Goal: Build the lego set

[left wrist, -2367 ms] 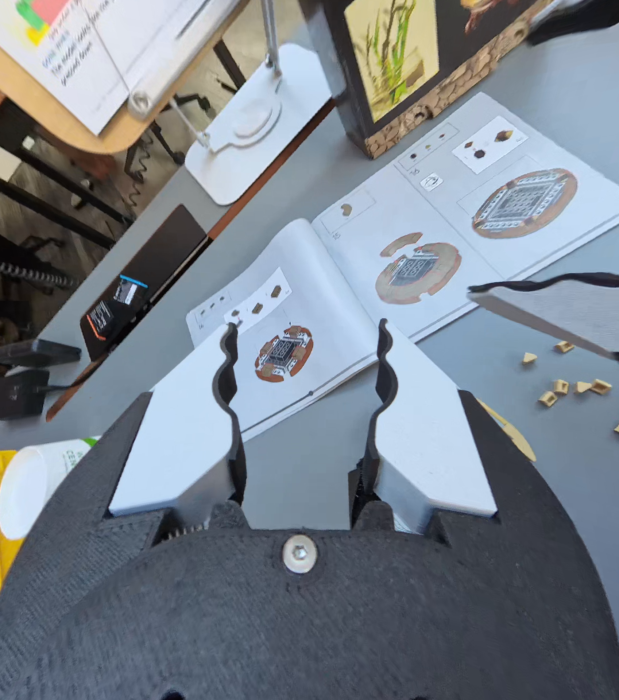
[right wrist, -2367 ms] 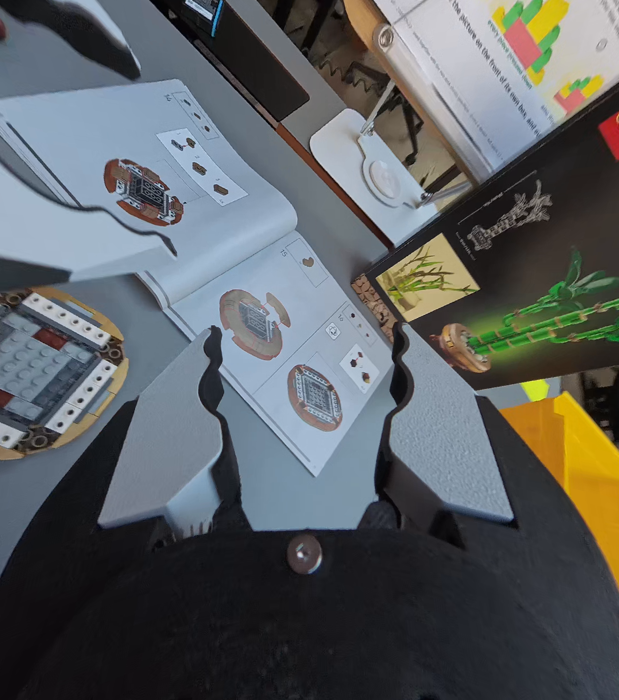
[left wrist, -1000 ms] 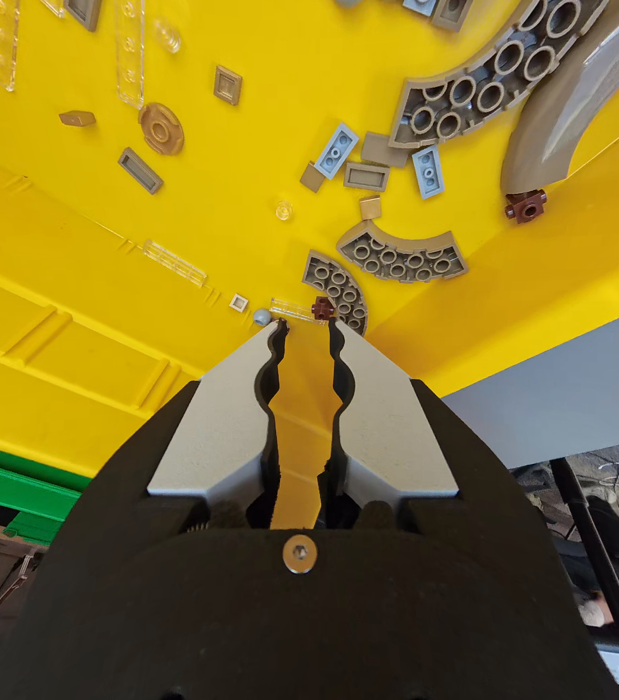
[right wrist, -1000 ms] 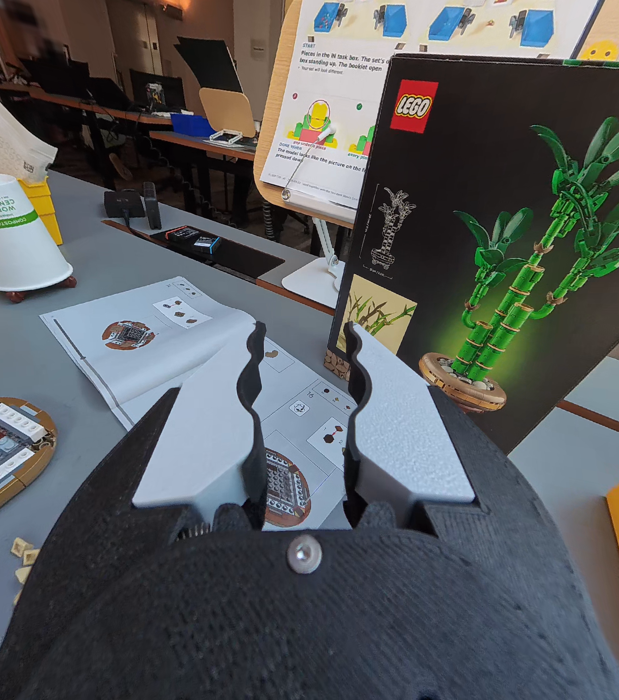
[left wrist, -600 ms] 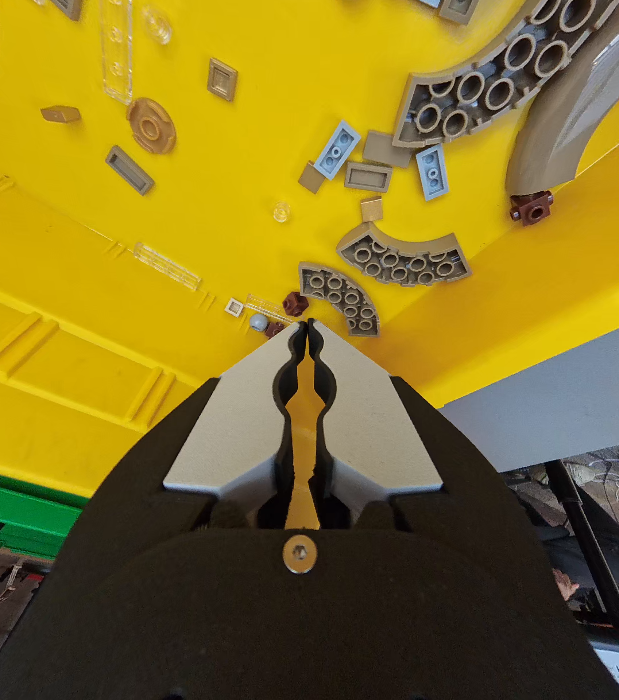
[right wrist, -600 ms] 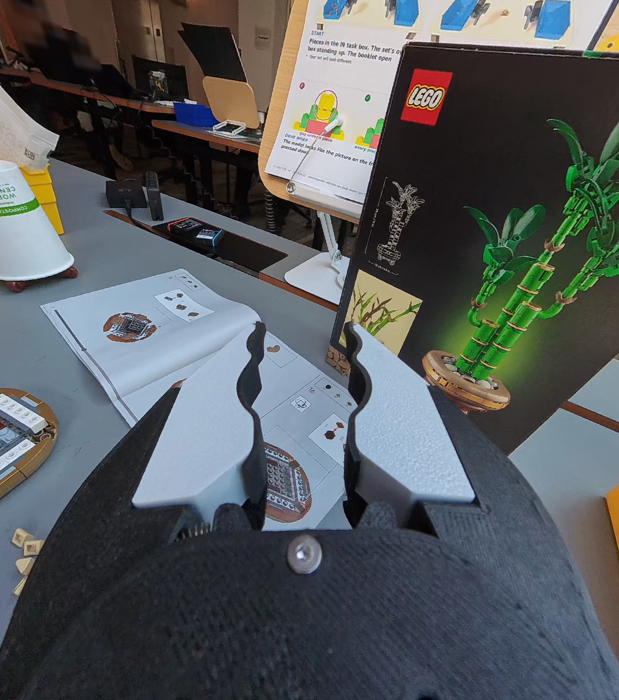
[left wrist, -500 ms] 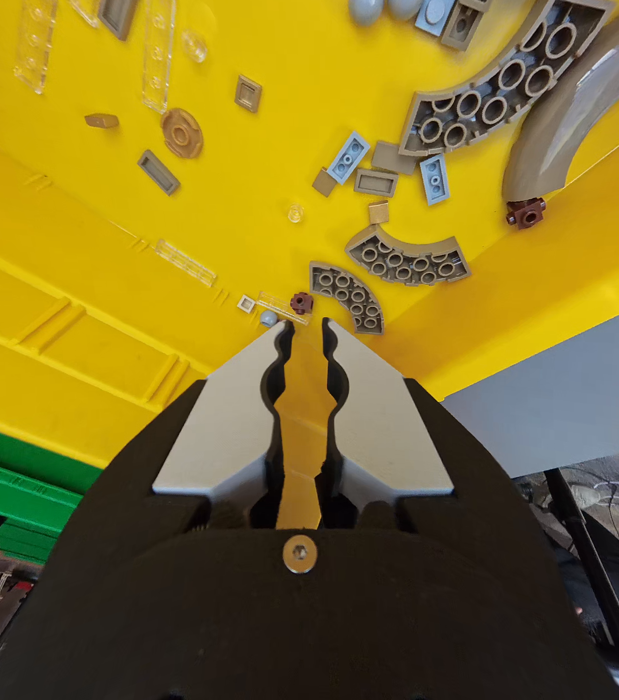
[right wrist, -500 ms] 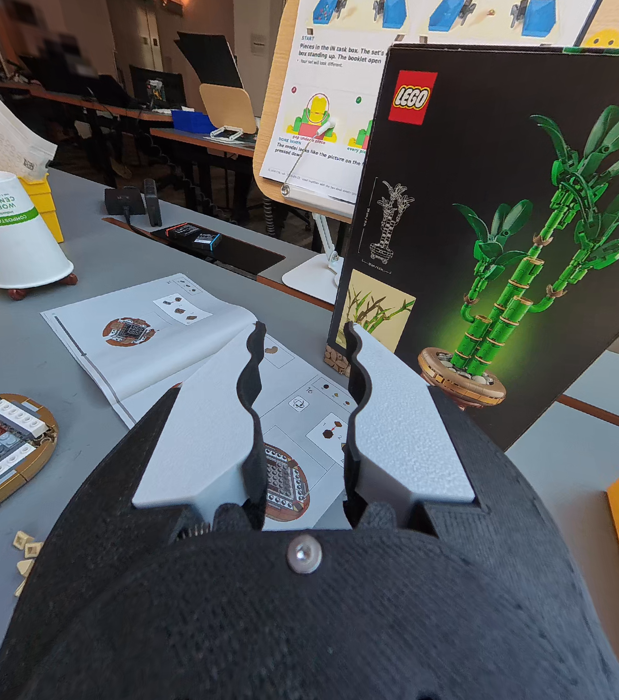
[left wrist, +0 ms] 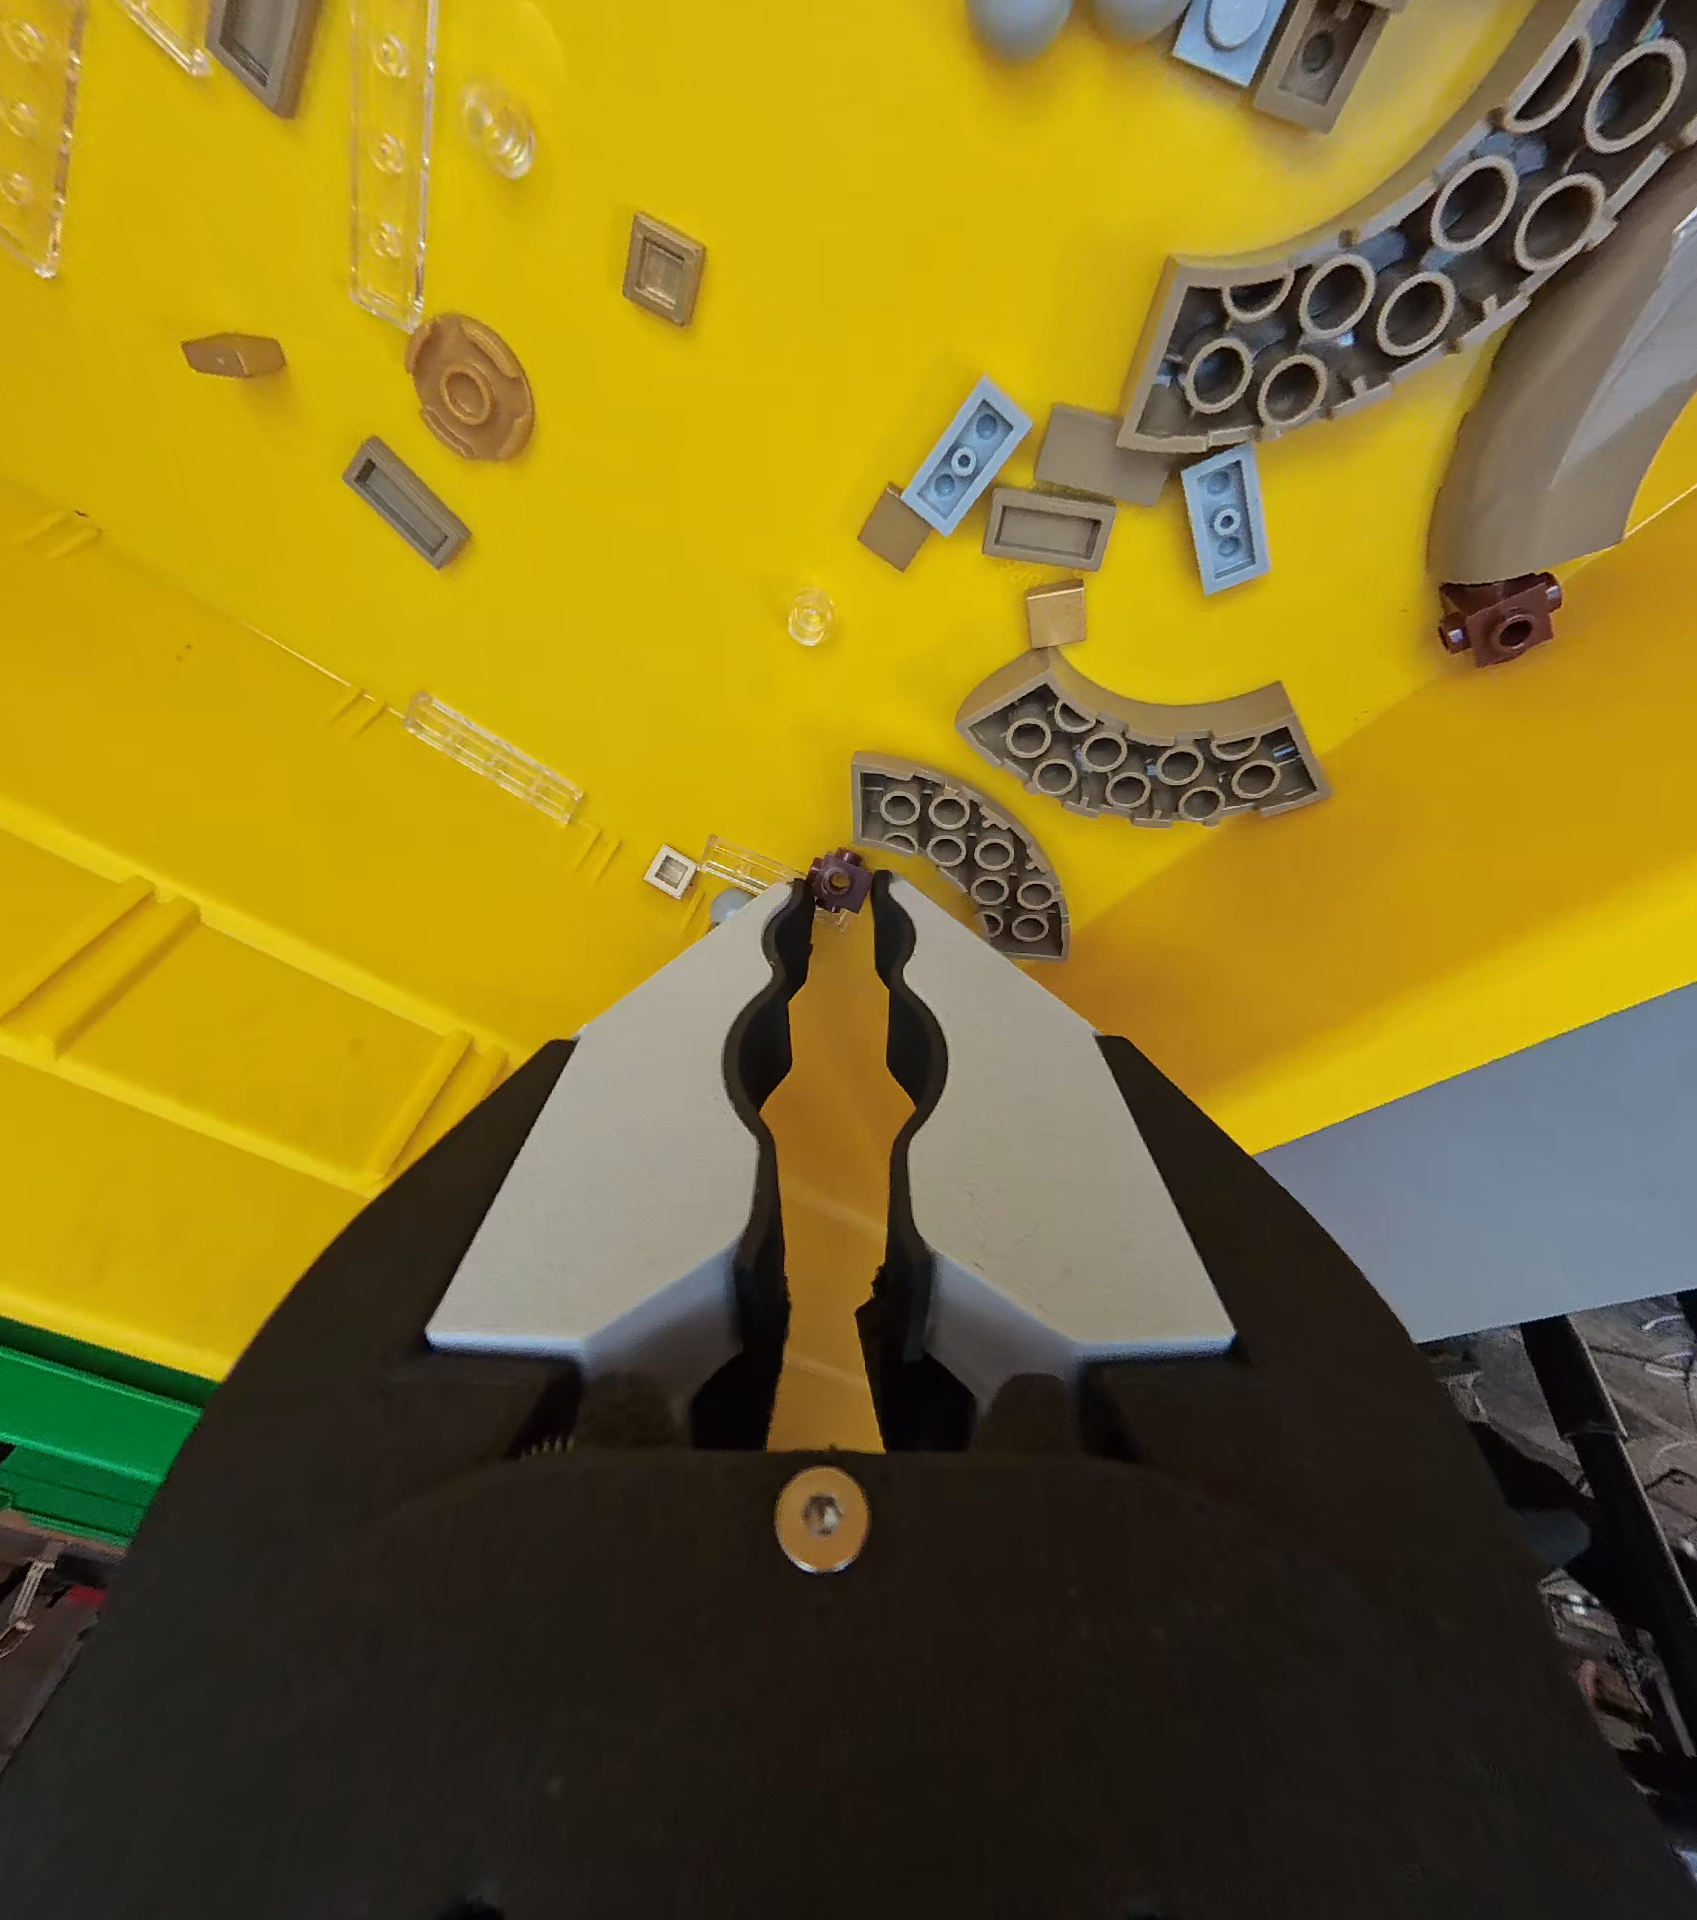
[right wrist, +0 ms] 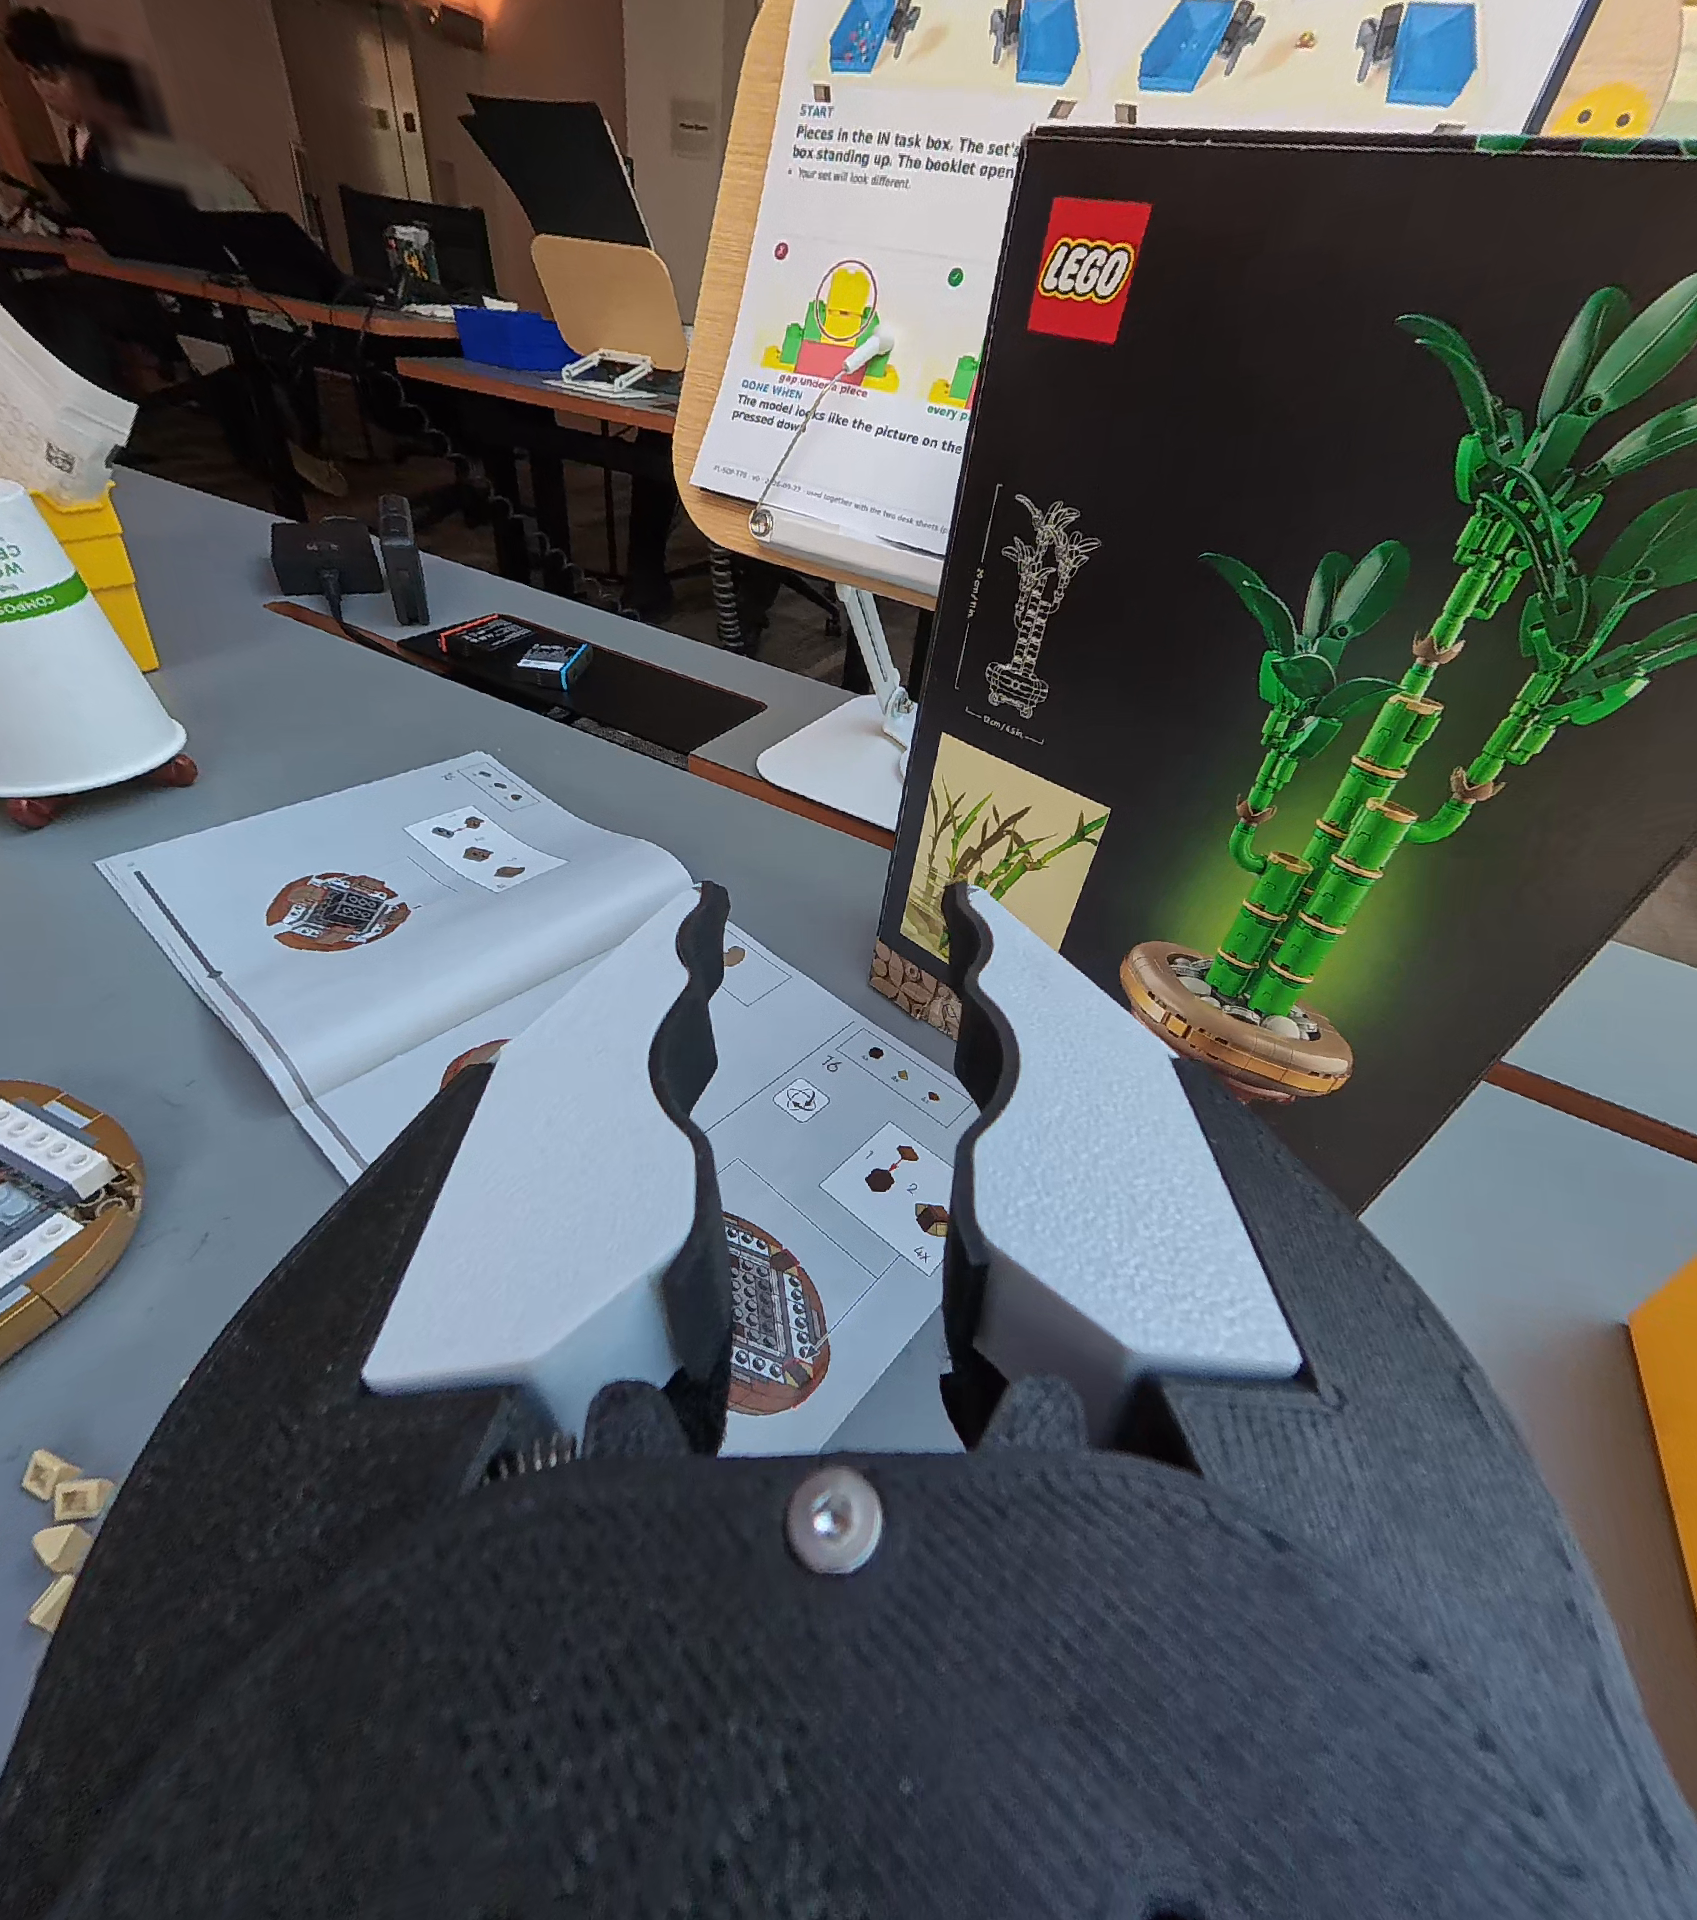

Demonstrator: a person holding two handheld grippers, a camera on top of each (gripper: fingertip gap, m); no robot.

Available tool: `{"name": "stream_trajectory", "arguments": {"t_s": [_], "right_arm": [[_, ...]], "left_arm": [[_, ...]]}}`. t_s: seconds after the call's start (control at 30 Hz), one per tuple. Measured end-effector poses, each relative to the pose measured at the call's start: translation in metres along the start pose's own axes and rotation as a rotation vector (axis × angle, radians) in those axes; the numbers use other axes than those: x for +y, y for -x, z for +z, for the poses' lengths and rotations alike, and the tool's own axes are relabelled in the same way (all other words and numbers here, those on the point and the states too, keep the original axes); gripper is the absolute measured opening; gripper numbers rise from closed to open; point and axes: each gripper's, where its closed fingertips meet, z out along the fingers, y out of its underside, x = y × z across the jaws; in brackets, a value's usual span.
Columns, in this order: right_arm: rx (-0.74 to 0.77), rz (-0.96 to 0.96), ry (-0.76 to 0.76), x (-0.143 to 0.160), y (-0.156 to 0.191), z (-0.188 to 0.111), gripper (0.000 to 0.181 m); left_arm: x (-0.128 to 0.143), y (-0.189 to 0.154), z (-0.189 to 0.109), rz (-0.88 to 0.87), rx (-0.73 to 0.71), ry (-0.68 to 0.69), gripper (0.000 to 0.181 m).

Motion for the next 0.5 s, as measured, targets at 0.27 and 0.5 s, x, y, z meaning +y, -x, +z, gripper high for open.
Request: {"name": "stream_trajectory", "arguments": {"t_s": [0.27, 0.5], "right_arm": [[0.073, -0.002, -0.059, -0.011, -0.019, -0.012, 0.042], [0.172, -0.08, -0.053, -0.005, -0.037, -0.017, 0.042]], "left_arm": [[-0.02, 0.023, -0.075, -0.117, -0.242, -0.196, 0.01], [-0.229, -0.17, -0.235, 0.057, 0.004, -1.009, 0.01]]}}
